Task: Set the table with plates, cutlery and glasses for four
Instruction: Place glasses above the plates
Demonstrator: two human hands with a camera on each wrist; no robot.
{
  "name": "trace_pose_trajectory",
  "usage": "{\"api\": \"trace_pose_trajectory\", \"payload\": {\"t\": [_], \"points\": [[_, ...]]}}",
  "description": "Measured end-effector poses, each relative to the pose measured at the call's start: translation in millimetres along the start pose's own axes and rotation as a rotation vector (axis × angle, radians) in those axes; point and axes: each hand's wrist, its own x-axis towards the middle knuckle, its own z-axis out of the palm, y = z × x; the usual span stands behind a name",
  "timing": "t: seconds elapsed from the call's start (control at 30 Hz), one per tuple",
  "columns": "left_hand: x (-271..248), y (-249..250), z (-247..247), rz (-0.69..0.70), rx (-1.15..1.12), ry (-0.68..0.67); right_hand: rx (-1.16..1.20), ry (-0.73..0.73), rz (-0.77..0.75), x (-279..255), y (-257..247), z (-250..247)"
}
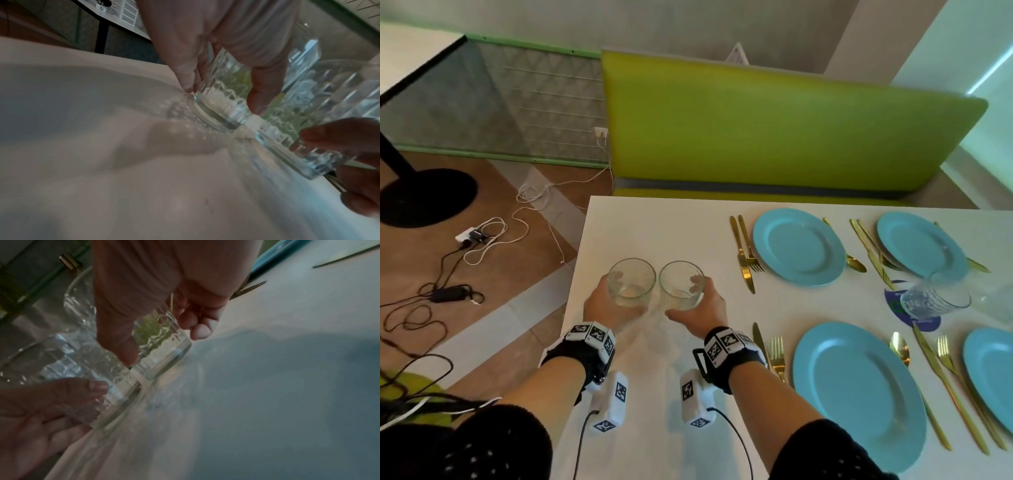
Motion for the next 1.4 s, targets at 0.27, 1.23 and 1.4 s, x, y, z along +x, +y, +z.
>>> {"api": "trace_pose_trajectory", "payload": {"t": [0.27,1.23,1.4], "points": [[-12.2,50.2,41.5,0.096,-0.009,-0.096,0.106,0.180,0.099,-12.6,26.1,-87.0],[-63.9,148.7,221.8,0.197,0.176,-0.366,0.050,0.491,0.511,16.5,185.1,-270.3],[-62.3,147.8,228.0,0.188,0.171,-0.373,0.075,0.469,0.510,18.2,187.2,-269.9]]}}
